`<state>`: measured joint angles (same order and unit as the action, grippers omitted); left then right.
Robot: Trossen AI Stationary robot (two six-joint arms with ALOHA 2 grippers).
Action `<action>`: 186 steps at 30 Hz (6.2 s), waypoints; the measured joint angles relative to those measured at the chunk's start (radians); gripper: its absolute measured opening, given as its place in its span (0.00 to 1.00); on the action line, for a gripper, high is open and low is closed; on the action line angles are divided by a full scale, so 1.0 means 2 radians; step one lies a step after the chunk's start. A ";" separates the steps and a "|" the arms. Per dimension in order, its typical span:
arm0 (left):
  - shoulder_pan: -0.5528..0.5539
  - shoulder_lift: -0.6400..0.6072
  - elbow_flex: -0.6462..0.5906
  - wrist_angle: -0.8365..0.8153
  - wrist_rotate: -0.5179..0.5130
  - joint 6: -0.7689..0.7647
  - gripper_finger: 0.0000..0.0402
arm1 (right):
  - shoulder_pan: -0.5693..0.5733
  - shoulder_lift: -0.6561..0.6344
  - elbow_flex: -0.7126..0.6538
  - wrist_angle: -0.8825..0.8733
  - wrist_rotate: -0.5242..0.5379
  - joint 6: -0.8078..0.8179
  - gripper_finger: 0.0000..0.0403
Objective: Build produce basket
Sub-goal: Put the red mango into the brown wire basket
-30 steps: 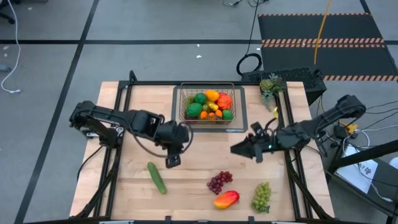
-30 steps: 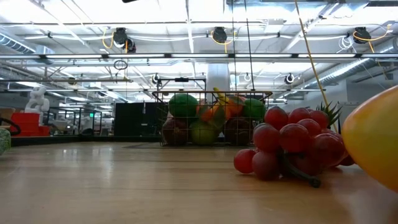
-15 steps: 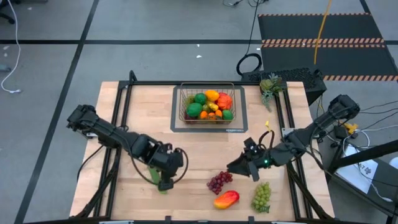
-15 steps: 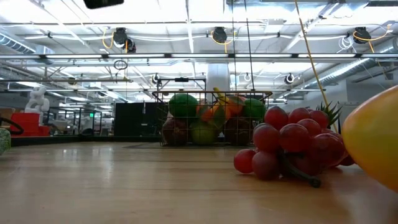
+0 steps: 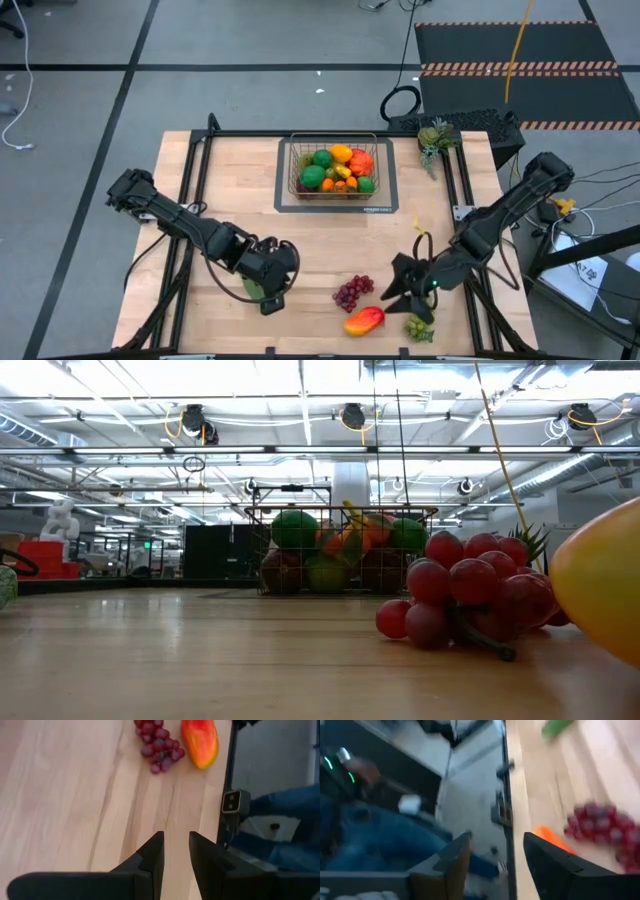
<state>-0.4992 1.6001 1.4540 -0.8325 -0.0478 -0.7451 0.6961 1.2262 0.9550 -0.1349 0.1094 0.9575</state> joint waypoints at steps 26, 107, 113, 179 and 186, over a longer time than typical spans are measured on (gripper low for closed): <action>-0.012 0.000 0.000 0.014 -0.044 -0.220 0.22 | 0.020 0.152 0.000 -0.030 -0.042 -0.246 0.98; 0.064 0.000 0.000 -0.036 -0.135 0.025 0.22 | -0.165 -0.050 -0.001 0.254 0.092 -0.118 0.71; 0.095 0.000 0.000 -0.044 -0.083 0.072 0.22 | -0.183 -0.051 -0.001 0.327 0.088 -0.118 0.71; 0.113 0.000 0.000 0.046 -0.086 -0.028 0.22 | -0.315 -0.121 -0.001 0.398 0.026 -0.562 0.71; 0.118 0.000 0.000 0.046 -0.086 -0.060 0.22 | -0.315 -0.121 -0.001 0.385 0.167 -0.657 0.71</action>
<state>-0.2630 1.6005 1.4540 -0.7400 -0.2207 -0.8651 0.0658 0.9852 0.9535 0.6353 0.4427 -0.3558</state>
